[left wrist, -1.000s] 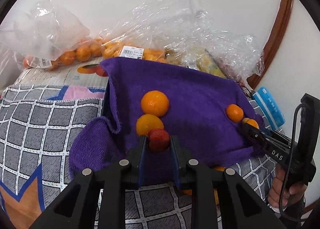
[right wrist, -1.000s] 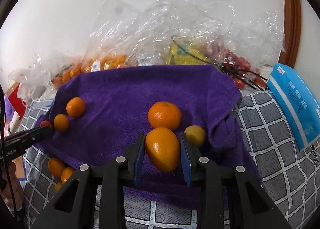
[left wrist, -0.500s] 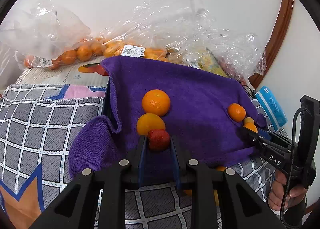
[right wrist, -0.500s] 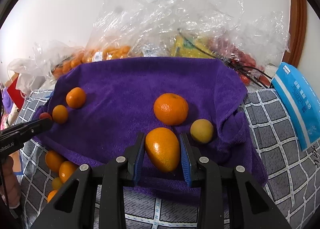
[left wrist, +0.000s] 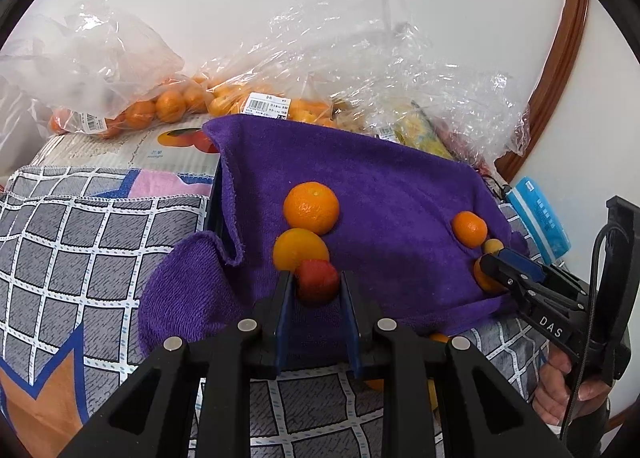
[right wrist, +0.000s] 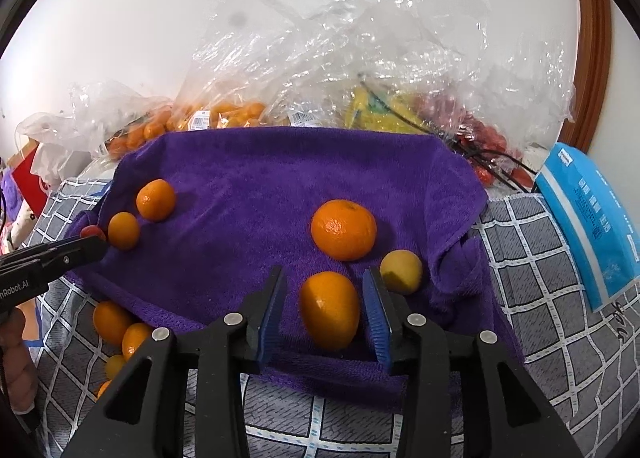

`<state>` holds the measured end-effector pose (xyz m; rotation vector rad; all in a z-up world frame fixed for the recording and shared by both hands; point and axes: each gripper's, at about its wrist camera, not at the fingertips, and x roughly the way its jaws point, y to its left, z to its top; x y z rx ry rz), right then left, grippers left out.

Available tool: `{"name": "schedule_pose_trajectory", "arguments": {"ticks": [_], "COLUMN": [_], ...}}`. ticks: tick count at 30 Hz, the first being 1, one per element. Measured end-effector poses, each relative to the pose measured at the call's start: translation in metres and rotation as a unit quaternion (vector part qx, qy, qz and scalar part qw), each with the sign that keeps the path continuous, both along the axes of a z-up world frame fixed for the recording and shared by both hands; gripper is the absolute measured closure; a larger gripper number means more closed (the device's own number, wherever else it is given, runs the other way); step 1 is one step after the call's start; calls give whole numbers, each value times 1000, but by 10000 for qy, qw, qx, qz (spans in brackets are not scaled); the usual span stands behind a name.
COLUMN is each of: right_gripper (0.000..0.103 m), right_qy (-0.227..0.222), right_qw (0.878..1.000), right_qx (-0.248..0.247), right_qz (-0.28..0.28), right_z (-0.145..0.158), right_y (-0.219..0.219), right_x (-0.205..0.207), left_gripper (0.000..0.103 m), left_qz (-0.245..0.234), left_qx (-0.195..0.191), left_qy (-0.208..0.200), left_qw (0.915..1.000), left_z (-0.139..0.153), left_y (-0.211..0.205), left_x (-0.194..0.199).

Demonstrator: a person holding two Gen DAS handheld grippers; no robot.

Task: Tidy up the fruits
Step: 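Open both tools to drop the red fruit and orange onto the towel, then grasp a large orange with the right tool while the left tool grasps another orange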

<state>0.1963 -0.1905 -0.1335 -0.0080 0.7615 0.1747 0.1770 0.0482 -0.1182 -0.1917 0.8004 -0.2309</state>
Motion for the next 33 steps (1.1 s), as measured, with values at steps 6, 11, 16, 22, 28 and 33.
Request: {"name": "schedule_pose_trajectory", "arguments": {"ticks": [6, 11, 16, 22, 28, 33], "right_gripper": [60, 60, 60, 60, 60, 60], "right_qy": [-76, -113, -320, -431, -337, -260], "right_qw": [9999, 9999, 9994, 9989, 9989, 9988], "right_qx": [78, 94, 94, 142, 310, 344], "right_qz": [32, -26, -73, -114, 116, 248], "right_z": [3, 4, 9, 16, 19, 28], "right_y": [-1, -2, -5, -7, -2, 6], "right_x": [-3, -4, -9, -14, -24, -45], "left_gripper": [67, 60, 58, 58, 57, 57], "left_qz": [82, 179, 209, 31, -175, -251], "left_qx": [-27, -93, -175, -290, -216, -138], "left_qy": [-34, -31, -68, 17, -47, -87], "left_qw": [10000, 9998, 9996, 9996, 9996, 9996], "left_z": [1, 3, 6, 7, 11, 12], "left_y": [3, 7, 10, 5, -7, -12], "left_x": [0, 0, -2, -4, -9, -11]}}
